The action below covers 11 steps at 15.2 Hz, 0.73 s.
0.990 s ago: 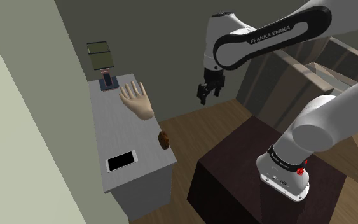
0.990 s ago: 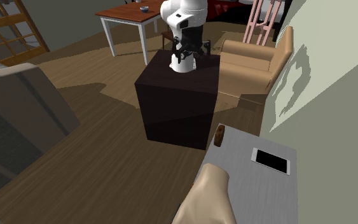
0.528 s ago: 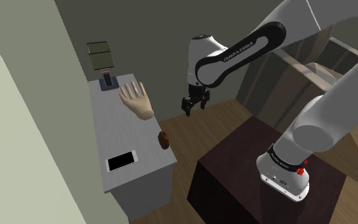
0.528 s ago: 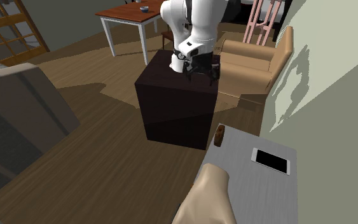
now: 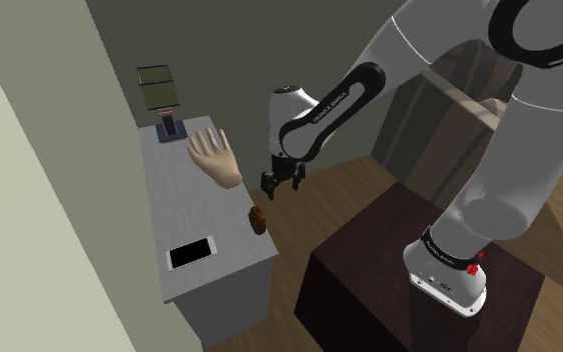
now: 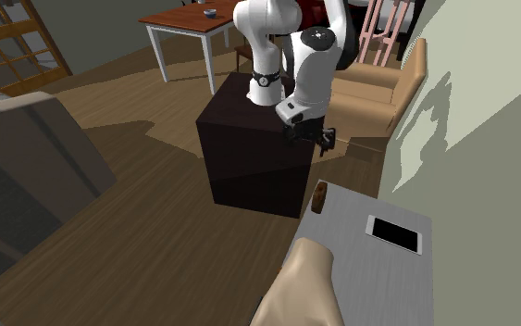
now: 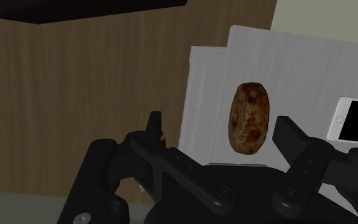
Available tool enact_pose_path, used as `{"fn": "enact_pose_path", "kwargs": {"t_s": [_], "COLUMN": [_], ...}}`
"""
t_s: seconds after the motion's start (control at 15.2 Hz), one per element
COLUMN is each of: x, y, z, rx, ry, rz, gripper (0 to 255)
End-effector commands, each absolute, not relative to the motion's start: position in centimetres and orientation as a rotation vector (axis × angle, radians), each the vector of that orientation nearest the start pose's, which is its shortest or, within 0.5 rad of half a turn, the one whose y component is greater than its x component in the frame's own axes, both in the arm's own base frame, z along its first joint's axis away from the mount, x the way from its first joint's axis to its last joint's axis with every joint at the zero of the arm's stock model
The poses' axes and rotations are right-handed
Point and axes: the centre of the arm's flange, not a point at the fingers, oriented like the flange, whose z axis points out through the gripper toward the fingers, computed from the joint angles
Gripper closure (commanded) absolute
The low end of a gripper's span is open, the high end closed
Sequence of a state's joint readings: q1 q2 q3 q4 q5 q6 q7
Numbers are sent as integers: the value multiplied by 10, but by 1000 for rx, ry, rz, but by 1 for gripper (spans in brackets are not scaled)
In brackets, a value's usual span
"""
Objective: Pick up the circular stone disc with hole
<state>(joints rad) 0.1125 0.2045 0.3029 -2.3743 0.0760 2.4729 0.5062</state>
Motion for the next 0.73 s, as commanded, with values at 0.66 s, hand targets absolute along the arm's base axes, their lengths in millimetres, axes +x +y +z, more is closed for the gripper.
{"fn": "enact_pose_path", "kwargs": {"t_s": [0.66], "x": [503], "y": [261], "z": [130], "rx": [-3013], "ry": [382], "rz": [244], "gripper": [0]}}
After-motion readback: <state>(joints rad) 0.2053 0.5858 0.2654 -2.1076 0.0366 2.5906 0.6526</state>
